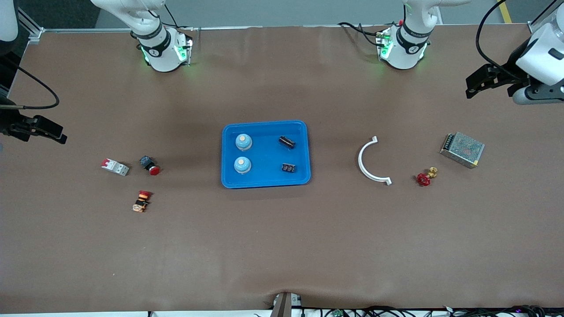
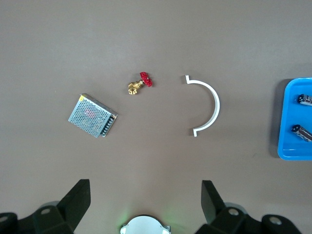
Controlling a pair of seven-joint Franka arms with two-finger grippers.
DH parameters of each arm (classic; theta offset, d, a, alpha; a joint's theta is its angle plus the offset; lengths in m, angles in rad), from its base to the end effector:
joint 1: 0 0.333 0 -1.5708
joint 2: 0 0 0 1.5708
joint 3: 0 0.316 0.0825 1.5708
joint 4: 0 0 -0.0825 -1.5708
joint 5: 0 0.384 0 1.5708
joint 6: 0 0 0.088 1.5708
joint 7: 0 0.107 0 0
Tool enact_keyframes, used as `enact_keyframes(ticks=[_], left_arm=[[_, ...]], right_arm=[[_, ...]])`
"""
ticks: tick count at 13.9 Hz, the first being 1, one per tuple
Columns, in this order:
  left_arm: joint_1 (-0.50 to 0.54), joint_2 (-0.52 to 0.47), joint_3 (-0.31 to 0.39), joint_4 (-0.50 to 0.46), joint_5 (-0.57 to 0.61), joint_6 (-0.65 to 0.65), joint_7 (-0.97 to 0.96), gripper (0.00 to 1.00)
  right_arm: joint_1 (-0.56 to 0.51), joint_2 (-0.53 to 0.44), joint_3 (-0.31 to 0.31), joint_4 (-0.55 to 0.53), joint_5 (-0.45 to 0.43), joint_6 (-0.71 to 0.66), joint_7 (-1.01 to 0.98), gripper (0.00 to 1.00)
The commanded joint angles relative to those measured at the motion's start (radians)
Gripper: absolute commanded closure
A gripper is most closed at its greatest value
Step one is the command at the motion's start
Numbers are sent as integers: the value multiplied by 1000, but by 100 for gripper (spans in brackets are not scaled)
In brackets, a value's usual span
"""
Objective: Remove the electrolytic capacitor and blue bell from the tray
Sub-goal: 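Raise both grippers from rest and swing them toward the blue tray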
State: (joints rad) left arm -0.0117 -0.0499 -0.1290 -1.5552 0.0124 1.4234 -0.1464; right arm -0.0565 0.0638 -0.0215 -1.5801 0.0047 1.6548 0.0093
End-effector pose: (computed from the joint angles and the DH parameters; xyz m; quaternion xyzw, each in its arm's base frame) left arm 0.5183 -0.0739 0.6461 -0.9991 -0.0037 0.0394 0.0152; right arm 0.5789 -0.0444 0.5913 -0.9990 0.0438 -0.0055 0.0015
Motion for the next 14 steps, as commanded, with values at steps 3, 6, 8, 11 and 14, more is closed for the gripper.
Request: enact_keyframes(ticks=[3, 6, 8, 11, 14], left_arm=[[-19, 34, -60, 14, -15, 20, -132, 0], [-28, 57, -73, 11, -52, 69, -217, 0], [-43, 80, -98, 1, -52, 100, -287, 0], [-45, 114, -178, -35, -39, 170, -414, 0], [-56, 180, -242, -39, -32, 212, -601, 0]], right_arm=[[-2, -32, 14, -82, -11, 34, 20, 0], [27, -88, 18, -236, -11, 161, 107, 0], [55, -142, 18, -386, -9, 294, 156, 0], [131, -145, 18, -457, -6, 342, 357, 0], [204, -121, 18, -465, -6, 384, 492, 0]])
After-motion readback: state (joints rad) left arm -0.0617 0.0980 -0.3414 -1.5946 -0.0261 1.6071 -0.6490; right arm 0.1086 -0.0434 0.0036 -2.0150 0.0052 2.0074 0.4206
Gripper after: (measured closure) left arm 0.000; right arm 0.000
